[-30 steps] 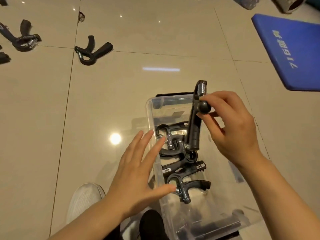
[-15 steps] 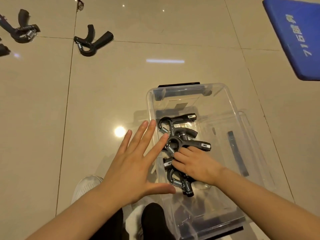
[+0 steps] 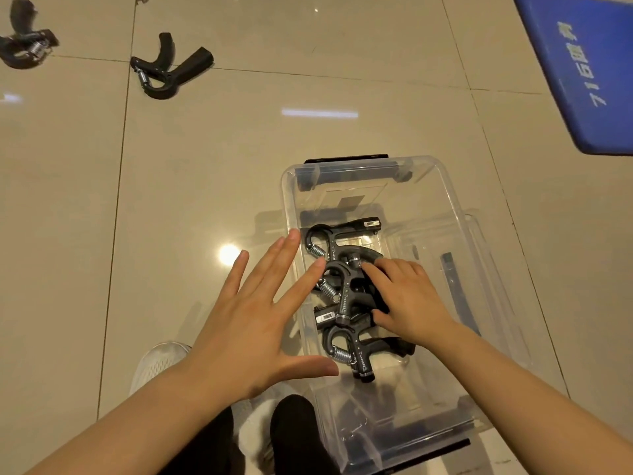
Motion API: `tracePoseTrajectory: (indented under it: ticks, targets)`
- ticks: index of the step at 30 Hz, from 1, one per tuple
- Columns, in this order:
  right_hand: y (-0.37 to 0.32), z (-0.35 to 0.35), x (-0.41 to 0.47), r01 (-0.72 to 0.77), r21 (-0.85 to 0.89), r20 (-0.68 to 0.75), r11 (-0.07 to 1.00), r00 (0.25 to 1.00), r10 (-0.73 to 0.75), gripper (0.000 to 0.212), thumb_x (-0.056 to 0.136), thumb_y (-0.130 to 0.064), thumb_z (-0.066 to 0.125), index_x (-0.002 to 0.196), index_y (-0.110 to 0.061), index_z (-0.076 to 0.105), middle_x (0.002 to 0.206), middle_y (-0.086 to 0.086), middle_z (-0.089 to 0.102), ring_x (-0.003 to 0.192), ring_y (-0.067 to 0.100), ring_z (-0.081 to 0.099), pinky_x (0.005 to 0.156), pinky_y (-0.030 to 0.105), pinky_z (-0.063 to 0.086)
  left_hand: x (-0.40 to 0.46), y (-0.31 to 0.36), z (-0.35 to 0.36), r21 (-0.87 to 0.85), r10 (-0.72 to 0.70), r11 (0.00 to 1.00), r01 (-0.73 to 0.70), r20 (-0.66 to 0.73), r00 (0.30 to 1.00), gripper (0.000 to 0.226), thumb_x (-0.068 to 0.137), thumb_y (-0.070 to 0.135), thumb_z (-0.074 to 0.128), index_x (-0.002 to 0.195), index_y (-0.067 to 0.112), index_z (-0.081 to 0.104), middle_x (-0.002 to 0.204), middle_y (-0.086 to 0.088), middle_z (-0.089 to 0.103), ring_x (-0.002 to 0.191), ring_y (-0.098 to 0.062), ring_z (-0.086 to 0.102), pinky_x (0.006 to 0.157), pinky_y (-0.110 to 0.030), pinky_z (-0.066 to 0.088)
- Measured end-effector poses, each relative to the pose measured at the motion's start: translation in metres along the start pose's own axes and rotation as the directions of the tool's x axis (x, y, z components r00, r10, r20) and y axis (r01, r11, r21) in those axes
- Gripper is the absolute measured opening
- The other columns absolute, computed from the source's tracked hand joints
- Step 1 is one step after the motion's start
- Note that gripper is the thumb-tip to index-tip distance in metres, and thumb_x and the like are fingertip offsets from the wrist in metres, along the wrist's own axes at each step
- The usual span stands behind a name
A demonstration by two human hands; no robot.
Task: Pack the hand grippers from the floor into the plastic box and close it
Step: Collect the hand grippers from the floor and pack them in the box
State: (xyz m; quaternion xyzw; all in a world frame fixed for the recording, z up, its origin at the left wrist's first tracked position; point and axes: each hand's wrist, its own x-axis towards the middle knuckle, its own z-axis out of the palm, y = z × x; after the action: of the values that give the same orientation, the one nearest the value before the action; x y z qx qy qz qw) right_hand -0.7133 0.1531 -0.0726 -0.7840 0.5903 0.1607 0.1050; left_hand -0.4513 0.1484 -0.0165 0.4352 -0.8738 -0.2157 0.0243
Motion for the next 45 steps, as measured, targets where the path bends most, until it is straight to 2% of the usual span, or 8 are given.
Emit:
tracePoseTrajectory:
  ticks: [5, 10, 22, 30, 35, 38, 42, 45]
  targets:
    - [0.01, -0.027, 0.031, 0.051, 0.019, -0.259, 0.999, 0.965, -0.044, 0.07, 0.061, -0.024, 0.08, 0.124, -0.01, 0.054, 0.118, 0.014, 0.058, 0.106, 0.035, 0.055, 0.09, 0.046, 0.046, 0.002, -0.001, -0.001, 0.022, 0.015, 1.0, -0.014, -0.007, 1.0, 0.105, 0.069, 0.092, 0.027, 0.151, 0.028, 0.011, 0.159, -0.008, -0.003, 0.145, -0.019, -0.003, 0.111, -0.048, 0.007]
    - [0.025, -0.014, 0.073, 0.109, -0.094, -0.182, 0.99, 0.975, -0.125, 0.06, 0.067, -0.01, 0.075, 0.123, -0.01, 0.056, 0.122, 0.012, 0.058, 0.112, 0.034, 0.053, 0.099, 0.047, 0.04, 0.001, 0.0, -0.002, 0.031, 0.011, 0.999, -0.011, -0.004, 1.0, 0.104, 0.07, 0.091, 0.026, 0.151, 0.026, 0.016, 0.158, -0.01, -0.001, 0.145, -0.021, 0.0, 0.11, -0.05, 0.01]
    - [0.022, 0.005, 0.078, -0.038, 0.074, -0.131, 0.997, 0.99, 0.048, 0.056, 0.072, -0.001, 0.069, 0.126, -0.008, 0.056, 0.123, 0.015, 0.058, 0.104, 0.038, 0.056, 0.075, 0.042, 0.052, 0.001, -0.001, 0.002, 0.018, 0.027, 0.999, -0.026, -0.03, 0.999, 0.103, 0.071, 0.09, 0.026, 0.151, 0.025, 0.016, 0.158, -0.01, 0.001, 0.145, -0.022, 0.003, 0.11, -0.049, 0.011]
    - [0.012, -0.018, 0.058, -0.142, 0.308, 0.02, 0.941, 0.99, 0.142, 0.062, 0.089, -0.008, 0.052, 0.146, -0.019, 0.03, 0.153, 0.007, 0.028, 0.136, 0.027, 0.031, 0.108, 0.038, 0.032, 0.002, -0.001, 0.005, 0.017, 0.04, 0.999, -0.039, -0.05, 0.998, 0.104, 0.072, 0.088, 0.027, 0.151, 0.023, 0.011, 0.158, -0.013, -0.004, 0.145, -0.023, -0.001, 0.115, -0.047, 0.008]
    - [-0.012, -0.07, -0.019, -0.178, 0.538, -0.032, 0.824, 0.972, 0.231, 0.049, 0.094, -0.008, 0.047, 0.14, -0.022, 0.041, 0.146, -0.002, 0.04, 0.131, 0.018, 0.04, 0.107, 0.029, 0.031, 0.0, -0.019, -0.044, 0.188, 0.108, 0.972, -0.138, 0.158, 0.981, 0.094, 0.077, 0.082, 0.034, 0.149, 0.036, -0.007, 0.153, -0.005, -0.024, 0.144, -0.024, 0.016, 0.115, -0.043, 0.003]
    - [-0.026, -0.109, -0.061, -0.152, 0.603, -0.067, 0.783, 0.968, 0.24, 0.04, 0.093, -0.011, 0.051, 0.131, -0.024, 0.051, 0.135, -0.005, 0.051, 0.117, 0.013, 0.052, 0.1, 0.029, 0.042, -0.012, -0.02, -0.117, 0.328, 0.025, 0.941, -0.084, 0.179, 0.983, 0.084, 0.084, 0.067, 0.045, 0.149, 0.038, 0.0, 0.146, 0.001, -0.039, 0.128, -0.02, 0.041, 0.109, -0.034, 0.033]
    - [-0.064, -0.194, -0.079, -0.052, 0.653, -0.186, 0.756, 0.956, 0.227, 0.034, 0.091, -0.021, 0.058, 0.124, -0.026, 0.056, 0.127, -0.008, 0.055, 0.101, 0.006, 0.055, 0.089, 0.022, 0.044, -0.051, 0.001, -0.215, 0.431, -0.02, 0.902, -0.011, 0.066, 0.998, 0.07, 0.089, 0.059, 0.044, 0.147, 0.037, 0.012, 0.158, 0.001, 0.006, 0.12, -0.015, 0.048, 0.097, -0.03, 0.045]
    - [-0.117, -0.265, -0.084, 0.128, 0.681, -0.31, 0.721, 0.943, 0.125, 0.032, 0.089, -0.025, 0.061, 0.121, -0.027, 0.058, 0.124, -0.008, 0.057, 0.099, 0.007, 0.058, 0.089, 0.03, 0.05, -0.092, 0.023, -0.258, 0.32, -0.089, 0.938, 0.134, -0.152, 0.984, 0.068, 0.087, 0.058, 0.047, 0.145, 0.039, 0.018, 0.134, 0.009, 0.05, 0.111, -0.012, 0.054, 0.092, -0.031, 0.046]
